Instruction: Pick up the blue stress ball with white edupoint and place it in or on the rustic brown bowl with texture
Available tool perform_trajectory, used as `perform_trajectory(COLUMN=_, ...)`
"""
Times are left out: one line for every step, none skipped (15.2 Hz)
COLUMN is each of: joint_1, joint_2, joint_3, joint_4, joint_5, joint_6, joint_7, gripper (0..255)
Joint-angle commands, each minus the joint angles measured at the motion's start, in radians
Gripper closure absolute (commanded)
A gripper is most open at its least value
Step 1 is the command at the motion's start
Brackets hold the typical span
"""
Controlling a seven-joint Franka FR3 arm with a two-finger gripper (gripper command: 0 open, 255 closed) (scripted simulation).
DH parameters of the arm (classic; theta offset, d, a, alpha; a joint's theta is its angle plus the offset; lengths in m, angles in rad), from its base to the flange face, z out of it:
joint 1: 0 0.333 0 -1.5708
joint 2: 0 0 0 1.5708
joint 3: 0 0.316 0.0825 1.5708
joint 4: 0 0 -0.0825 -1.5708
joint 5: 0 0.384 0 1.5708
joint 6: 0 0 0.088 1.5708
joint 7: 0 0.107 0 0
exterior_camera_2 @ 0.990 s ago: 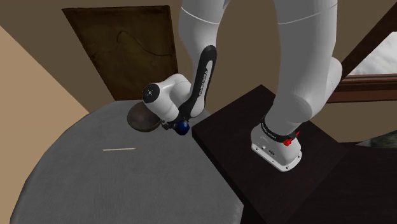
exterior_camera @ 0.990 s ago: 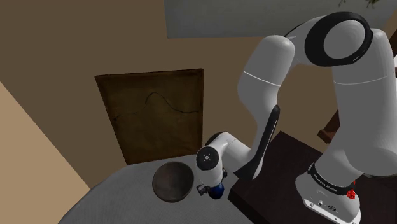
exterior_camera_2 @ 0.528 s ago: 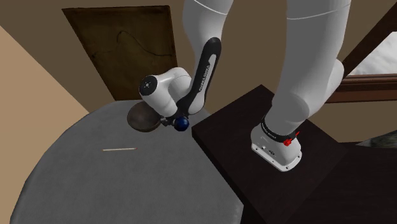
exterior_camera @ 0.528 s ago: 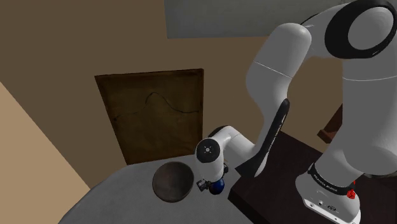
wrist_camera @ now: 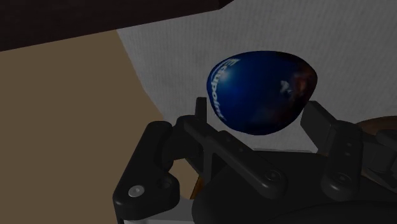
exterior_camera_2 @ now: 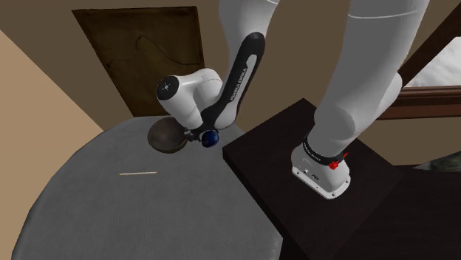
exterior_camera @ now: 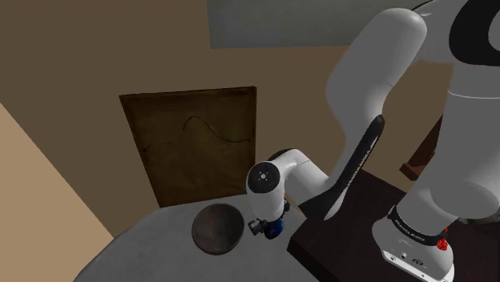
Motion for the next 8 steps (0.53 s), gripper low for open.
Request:
perform_trajectory(joint_1=-0.017, joint_2=-0.033, joint_3=0.024, joint_4=-0.007, joint_5=0.042, joint_6=-0.010, joint_7=-0.033, gripper=255)
perform_trajectory(joint_1=-0.026, joint_2=-0.051, joint_3=0.036, joint_4=-0.011, joint_5=0.064, joint_6=-0.015, joint_7=-0.049, gripper=255)
perform_trajectory(joint_1=-0.034, joint_2=-0.068, joint_3=0.048, joint_4=-0.015, joint_5=0.086, joint_6=-0.020, joint_7=-0.066, gripper=255)
perform_trajectory(joint_1=-0.042, joint_2=-0.086, joint_3=0.060, joint_4=-0.018, joint_5=0.108, joint_6=-0.026, joint_7=-0.084, gripper=255)
perform_trajectory(joint_1=-0.050, joint_2=-0.104, joint_3=0.072, joint_4=-0.021, joint_5=0.131, joint_6=-0.031, joint_7=-0.101, gripper=255)
perform_trajectory(joint_1=-0.058, joint_2=-0.122, joint_3=0.083, joint_4=-0.024, joint_5=0.154, joint_6=-0.036, joint_7=-0.119, gripper=255)
perform_trajectory(joint_1=-0.065, joint_2=-0.141, joint_3=0.093, joint_4=-0.026, joint_5=0.178, joint_6=-0.042, joint_7=-0.138, gripper=255)
perform_trajectory(joint_1=-0.072, joint_2=-0.160, joint_3=0.104, joint_4=-0.028, joint_5=0.202, joint_6=-0.048, joint_7=-0.157, gripper=255)
